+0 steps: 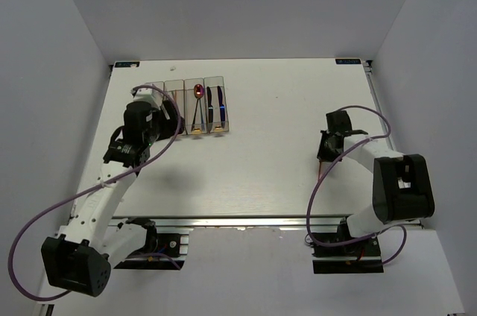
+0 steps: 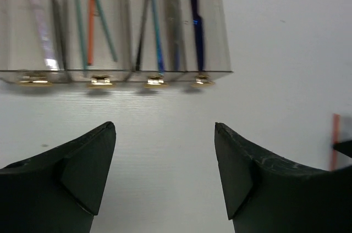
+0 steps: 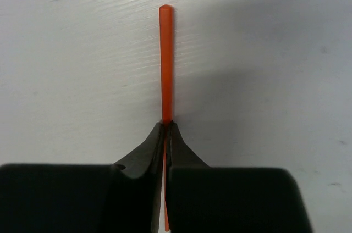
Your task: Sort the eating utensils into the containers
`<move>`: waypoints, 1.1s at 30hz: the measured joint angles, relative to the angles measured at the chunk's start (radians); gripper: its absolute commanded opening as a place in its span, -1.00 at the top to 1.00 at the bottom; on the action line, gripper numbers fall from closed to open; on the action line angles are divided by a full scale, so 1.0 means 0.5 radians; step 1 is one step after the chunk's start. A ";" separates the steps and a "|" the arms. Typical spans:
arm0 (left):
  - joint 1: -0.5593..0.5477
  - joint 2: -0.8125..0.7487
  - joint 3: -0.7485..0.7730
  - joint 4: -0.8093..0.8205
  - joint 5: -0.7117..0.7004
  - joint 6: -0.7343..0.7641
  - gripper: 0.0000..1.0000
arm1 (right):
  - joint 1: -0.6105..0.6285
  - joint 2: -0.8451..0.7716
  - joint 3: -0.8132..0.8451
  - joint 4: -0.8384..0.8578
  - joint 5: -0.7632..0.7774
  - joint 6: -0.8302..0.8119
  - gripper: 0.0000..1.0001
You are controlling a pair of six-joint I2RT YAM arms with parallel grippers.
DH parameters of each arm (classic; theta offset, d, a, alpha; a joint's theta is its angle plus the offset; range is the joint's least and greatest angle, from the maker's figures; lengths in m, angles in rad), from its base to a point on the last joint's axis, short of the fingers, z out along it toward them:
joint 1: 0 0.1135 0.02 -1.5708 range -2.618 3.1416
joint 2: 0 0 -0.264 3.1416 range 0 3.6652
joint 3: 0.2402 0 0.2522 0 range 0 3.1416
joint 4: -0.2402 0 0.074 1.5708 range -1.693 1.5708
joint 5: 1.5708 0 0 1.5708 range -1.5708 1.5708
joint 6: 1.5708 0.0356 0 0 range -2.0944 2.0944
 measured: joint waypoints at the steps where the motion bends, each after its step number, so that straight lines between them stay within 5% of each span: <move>1: 0.001 0.002 0.000 0.015 0.069 -0.031 -0.64 | -0.002 -0.012 -0.013 0.024 -0.042 -0.003 1.00; 5: -0.002 0.004 -0.079 0.329 0.558 -0.292 -0.71 | 0.072 -0.146 -0.149 0.146 -0.407 0.033 1.00; 8: -0.044 0.027 -0.296 0.886 0.919 -0.691 -0.71 | 0.169 -0.340 -0.236 0.293 -0.739 0.119 1.00; 12: -0.251 0.182 -0.362 1.292 1.112 -1.024 -0.67 | 0.278 -0.632 -0.363 0.806 -1.226 0.428 1.00; 18: -0.467 0.272 -0.200 1.311 1.112 -1.033 -0.64 | 0.575 -0.718 -0.368 1.398 -1.580 0.829 1.00; 24: -0.504 0.282 -0.188 1.326 1.072 -1.040 -0.38 | 0.803 -0.687 -0.178 1.567 -1.658 0.991 1.00; 31: -0.600 0.375 -0.156 1.341 1.072 -1.045 -0.34 | 0.933 -0.563 -0.010 1.606 -1.625 1.034 1.00; 32: -0.608 0.383 -0.156 1.344 1.072 -1.051 -0.23 | 0.945 -0.533 0.006 1.605 -1.614 1.037 1.00; 33: -0.616 0.390 -0.156 1.352 1.072 -1.056 0.23 | 0.958 -0.503 0.021 1.605 -1.606 1.041 1.00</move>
